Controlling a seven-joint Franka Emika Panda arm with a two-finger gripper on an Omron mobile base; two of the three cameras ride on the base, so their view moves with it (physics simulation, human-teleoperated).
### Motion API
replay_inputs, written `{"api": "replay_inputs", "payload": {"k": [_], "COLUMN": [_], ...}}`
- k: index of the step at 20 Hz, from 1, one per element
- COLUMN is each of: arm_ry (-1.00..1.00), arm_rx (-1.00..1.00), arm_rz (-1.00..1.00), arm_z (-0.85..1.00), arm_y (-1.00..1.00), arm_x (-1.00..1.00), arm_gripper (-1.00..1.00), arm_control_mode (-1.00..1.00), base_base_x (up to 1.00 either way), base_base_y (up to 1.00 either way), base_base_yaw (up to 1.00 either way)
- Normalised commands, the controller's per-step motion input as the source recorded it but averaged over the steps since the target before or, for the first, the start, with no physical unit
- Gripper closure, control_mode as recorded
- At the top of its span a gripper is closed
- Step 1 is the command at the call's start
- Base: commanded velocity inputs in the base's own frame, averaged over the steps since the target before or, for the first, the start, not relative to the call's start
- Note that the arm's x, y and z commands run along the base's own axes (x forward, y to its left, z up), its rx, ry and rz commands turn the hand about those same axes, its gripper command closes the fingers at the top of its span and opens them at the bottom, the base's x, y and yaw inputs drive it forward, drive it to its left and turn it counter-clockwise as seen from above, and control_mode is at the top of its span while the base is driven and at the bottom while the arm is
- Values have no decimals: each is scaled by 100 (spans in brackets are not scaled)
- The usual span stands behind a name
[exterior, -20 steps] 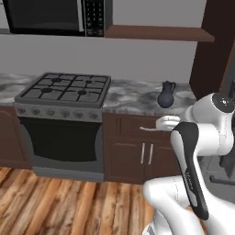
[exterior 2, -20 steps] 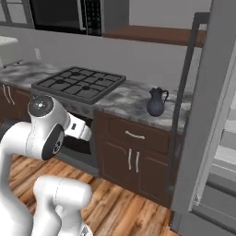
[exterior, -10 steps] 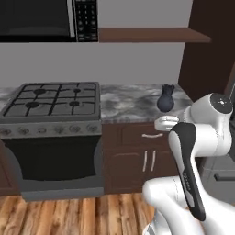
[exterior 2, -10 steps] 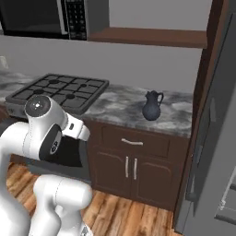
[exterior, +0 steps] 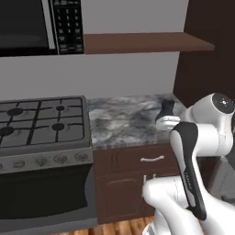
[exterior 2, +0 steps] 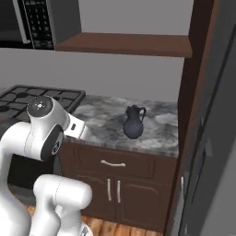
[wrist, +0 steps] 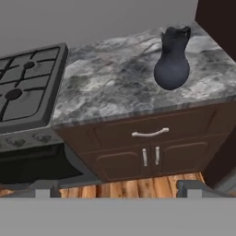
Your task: Move the tacos and bottled water from the second highest shelf to the top shelf to make space. Then, place the pitcher from the counter on the cleared second highest shelf.
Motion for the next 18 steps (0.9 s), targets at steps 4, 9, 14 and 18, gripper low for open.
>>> {"api": "replay_inputs", "payload": {"k": [4,9,14,18], "arm_ry": [0,0,0,1], "arm_rx": [0,0,0,0], "arm_rz": [0,0,0,8], "arm_z": [0,0,0,-3], "arm_y": [0,0,0,-1], "arm_x": [0,0,0,4], "arm_gripper": [-100,-100,-100,-100], "arm_control_mode": [100,100,100,-100], "base_base_x": [81,69,57,9], "base_base_y": [0,-8,-15,-3], "base_base_yaw": [-14,-8,0,2]}}
